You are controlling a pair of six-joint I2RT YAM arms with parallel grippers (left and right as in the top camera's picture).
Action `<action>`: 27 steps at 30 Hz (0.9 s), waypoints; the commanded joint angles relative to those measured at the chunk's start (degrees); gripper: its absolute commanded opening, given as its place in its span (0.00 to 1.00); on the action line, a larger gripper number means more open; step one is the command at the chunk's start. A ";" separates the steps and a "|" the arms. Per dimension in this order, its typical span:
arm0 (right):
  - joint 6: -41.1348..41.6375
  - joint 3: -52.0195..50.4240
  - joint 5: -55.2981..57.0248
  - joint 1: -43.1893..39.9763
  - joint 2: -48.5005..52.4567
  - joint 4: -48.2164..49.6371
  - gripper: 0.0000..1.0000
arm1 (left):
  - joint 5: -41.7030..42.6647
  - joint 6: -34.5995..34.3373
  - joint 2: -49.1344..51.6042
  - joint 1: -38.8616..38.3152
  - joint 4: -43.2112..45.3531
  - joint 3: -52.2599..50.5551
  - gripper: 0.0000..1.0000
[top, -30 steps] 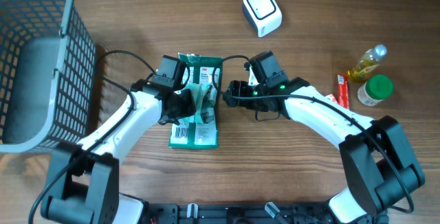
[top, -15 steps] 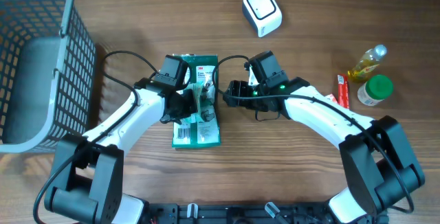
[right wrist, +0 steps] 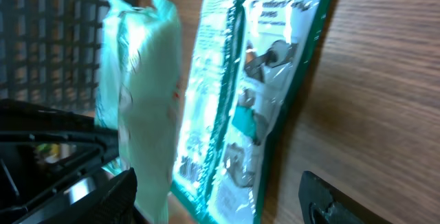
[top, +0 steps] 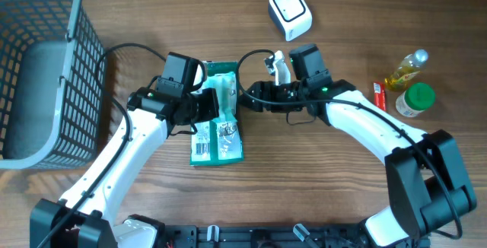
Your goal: Scan the item barcode
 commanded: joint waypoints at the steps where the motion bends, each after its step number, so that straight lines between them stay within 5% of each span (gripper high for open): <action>1: -4.26 1.09 -9.81 -2.25 -1.16 -0.44 0.75 | 10.80 7.37 0.00 -0.46 -0.33 0.76 0.04; 14: -5.20 0.22 -13.60 -4.37 -1.05 -0.02 0.76 | 9.99 9.31 0.42 -8.02 1.33 0.76 0.04; 27: -5.22 -1.75 0.44 -3.98 -1.05 -6.21 0.75 | 3.10 4.33 2.47 -8.31 -2.27 -1.38 0.10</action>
